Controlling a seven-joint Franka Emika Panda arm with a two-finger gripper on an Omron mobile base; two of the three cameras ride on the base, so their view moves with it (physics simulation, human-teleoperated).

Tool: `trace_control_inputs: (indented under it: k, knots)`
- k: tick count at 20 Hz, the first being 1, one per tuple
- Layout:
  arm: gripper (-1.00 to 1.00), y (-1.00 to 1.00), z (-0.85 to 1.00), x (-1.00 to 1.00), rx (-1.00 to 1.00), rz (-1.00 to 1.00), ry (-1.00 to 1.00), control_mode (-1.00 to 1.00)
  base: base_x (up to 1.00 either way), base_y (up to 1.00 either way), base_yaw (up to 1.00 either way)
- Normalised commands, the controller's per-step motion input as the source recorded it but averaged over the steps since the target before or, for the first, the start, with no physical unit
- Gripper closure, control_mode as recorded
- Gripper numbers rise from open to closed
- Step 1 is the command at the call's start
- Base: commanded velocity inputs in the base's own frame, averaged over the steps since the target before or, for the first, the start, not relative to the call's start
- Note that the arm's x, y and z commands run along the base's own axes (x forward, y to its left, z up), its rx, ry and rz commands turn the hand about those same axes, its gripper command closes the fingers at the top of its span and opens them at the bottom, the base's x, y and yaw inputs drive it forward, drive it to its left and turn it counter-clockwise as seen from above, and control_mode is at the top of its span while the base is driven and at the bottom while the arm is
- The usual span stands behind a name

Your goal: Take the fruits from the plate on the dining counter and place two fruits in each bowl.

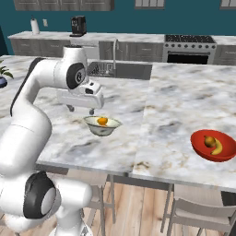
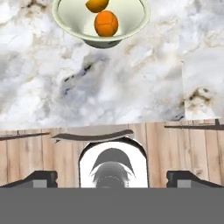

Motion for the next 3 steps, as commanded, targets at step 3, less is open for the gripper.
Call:
trace_control_inputs:
  k: [3]
  knots:
    - [-1.0,0.03,0.45,-0.81,0.0,0.0,0.02,-1.0,0.0,0.0,0.0]
